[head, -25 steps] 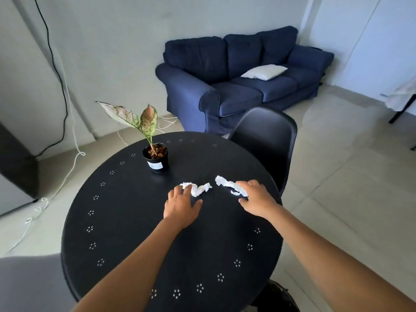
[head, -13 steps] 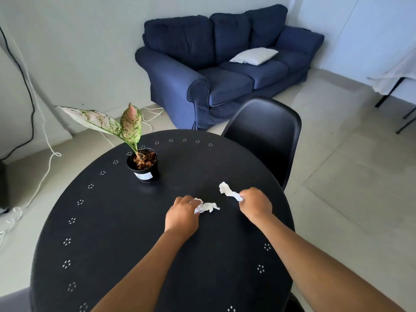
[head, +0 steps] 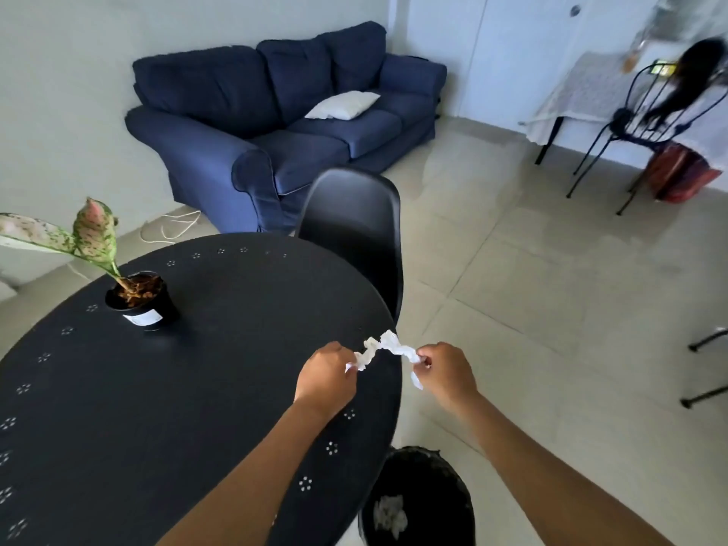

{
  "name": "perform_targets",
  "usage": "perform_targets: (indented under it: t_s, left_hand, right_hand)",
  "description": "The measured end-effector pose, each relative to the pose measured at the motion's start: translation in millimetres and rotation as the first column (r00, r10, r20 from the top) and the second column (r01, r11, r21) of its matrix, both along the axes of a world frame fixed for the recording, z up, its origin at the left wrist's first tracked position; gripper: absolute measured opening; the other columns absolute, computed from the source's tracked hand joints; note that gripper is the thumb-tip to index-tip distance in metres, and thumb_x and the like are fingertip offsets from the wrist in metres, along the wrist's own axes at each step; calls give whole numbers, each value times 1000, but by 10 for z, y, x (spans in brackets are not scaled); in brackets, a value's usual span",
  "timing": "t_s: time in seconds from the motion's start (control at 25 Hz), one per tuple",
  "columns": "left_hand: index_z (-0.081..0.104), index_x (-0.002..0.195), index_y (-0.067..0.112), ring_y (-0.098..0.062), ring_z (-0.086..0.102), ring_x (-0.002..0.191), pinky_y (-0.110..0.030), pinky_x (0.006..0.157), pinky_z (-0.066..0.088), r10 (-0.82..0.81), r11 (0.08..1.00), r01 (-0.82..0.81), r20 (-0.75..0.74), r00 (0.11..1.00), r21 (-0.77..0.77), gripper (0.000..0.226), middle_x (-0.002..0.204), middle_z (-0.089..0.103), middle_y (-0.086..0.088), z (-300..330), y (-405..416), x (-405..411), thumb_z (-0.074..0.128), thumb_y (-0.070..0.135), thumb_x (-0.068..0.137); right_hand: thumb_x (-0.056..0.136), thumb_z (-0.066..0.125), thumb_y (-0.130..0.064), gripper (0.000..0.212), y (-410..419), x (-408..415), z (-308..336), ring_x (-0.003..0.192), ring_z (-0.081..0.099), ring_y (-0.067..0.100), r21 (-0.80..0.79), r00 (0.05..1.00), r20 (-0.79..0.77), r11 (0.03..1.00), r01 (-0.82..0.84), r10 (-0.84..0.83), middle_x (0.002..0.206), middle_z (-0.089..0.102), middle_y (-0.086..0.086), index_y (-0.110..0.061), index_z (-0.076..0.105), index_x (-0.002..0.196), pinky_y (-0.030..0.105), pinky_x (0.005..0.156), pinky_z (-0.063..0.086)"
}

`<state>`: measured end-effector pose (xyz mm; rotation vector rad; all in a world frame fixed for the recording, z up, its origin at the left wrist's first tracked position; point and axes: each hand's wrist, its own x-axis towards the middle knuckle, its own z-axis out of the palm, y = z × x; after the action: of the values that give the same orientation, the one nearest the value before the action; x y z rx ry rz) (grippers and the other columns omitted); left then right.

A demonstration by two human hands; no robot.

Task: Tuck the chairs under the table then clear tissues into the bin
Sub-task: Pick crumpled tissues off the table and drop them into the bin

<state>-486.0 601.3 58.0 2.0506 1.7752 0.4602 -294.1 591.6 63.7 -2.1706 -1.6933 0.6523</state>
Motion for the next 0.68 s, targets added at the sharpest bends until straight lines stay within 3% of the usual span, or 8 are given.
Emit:
perform_targets:
  t_s: [0.16, 0.36, 0.56, 0.68]
  left_hand:
    - [72, 102, 16, -19, 63, 97, -24, 77, 49, -87, 996, 88, 55, 995, -23, 23, 109, 65, 1, -74, -544, 829, 54, 17, 89]
    - [70, 105, 18, -17, 63, 103, -25, 84, 50, -147, 974, 141, -21, 989, -177, 25, 114, 64, 1, -441, -1274, 1465, 52, 19, 88]
    - [73, 95, 18, -17, 67, 97, -24, 82, 51, 60, 909, -63, -19, 998, -413, 18, 103, 73, 3, -996, -1770, 1423, 59, 21, 84]
    - [74, 87, 14, -18, 67, 95, -18, 74, 44, 188, 827, -181, -41, 981, -532, 18, 100, 75, -1, -1414, -1893, 1312, 61, 26, 85]
  right_hand:
    - [80, 54, -7, 21, -700, 748, -117, 60, 45, 23, -32, 996, -25, 996, 87, -88, 76, 65, 26, 0, 57, 61, 26, 55, 29]
    - [81, 54, -10, 31, -1522, 1306, -498, 64, 50, 24, -149, 983, -25, 973, 177, -183, 67, 59, 15, -12, 44, 52, 24, 57, 34]
    - [76, 53, -5, 33, -1996, 1321, -1055, 60, 54, 25, -346, 964, -73, 913, 216, -255, 61, 53, 8, -14, 37, 49, 24, 54, 34]
    - [74, 56, -5, 10, -2097, 1217, -1453, 74, 64, 31, -454, 942, -126, 862, 224, -311, 68, 62, 10, -4, 61, 65, 25, 56, 40]
